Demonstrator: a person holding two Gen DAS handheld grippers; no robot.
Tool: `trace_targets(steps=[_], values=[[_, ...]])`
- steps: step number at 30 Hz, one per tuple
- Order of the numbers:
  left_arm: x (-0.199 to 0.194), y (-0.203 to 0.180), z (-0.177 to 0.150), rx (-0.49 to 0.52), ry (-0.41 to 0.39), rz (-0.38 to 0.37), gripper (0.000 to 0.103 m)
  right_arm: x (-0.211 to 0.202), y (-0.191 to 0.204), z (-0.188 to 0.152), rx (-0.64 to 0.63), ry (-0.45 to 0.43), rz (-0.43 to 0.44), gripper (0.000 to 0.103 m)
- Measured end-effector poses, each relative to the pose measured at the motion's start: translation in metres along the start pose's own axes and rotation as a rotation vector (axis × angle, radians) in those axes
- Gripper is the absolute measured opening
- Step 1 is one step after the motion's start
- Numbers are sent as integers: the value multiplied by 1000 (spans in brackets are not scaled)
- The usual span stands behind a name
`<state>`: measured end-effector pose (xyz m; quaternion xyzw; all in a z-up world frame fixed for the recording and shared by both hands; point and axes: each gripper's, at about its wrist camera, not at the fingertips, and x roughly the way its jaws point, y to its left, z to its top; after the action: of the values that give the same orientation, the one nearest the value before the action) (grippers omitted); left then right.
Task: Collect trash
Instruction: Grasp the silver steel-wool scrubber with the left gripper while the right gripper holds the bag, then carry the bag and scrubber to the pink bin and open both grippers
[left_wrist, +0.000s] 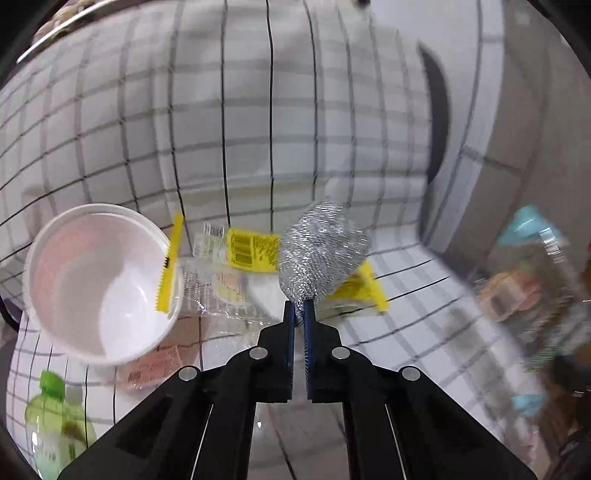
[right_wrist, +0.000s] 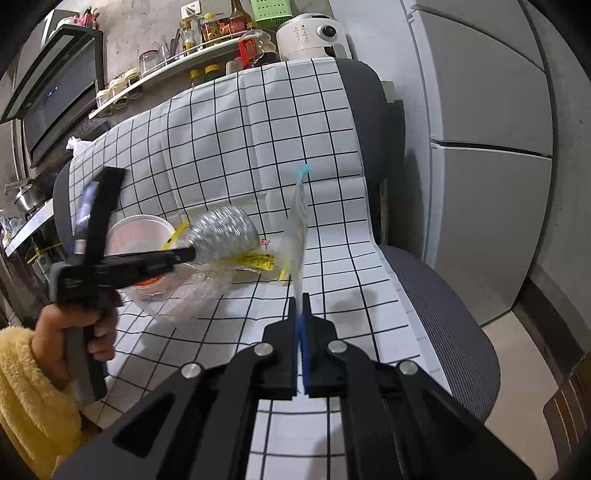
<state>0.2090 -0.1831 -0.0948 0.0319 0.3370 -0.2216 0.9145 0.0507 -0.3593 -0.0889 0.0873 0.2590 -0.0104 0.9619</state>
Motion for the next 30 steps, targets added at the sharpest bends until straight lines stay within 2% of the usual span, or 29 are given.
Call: trace_targets(steps=[7,11,13,21,30], values=[[-103,-4,-36,-5,-120,-162,4,-43,6,-5,30,-29,-4,2],[-132,-13,-59,-21,-140,-256,4,-66,14,-14,26,-27,-27,2],[-143,-19,-70,-15,-150,-270,4,-77,15,-19,26,-20,-43,2],[-158,-53,-118,5,-133,-373,4,-126,-9,-53,90,10,-169,2],[-162,-122,-141,142,-100,-502,5,-176,-58,-111,193,14,-414,2]])
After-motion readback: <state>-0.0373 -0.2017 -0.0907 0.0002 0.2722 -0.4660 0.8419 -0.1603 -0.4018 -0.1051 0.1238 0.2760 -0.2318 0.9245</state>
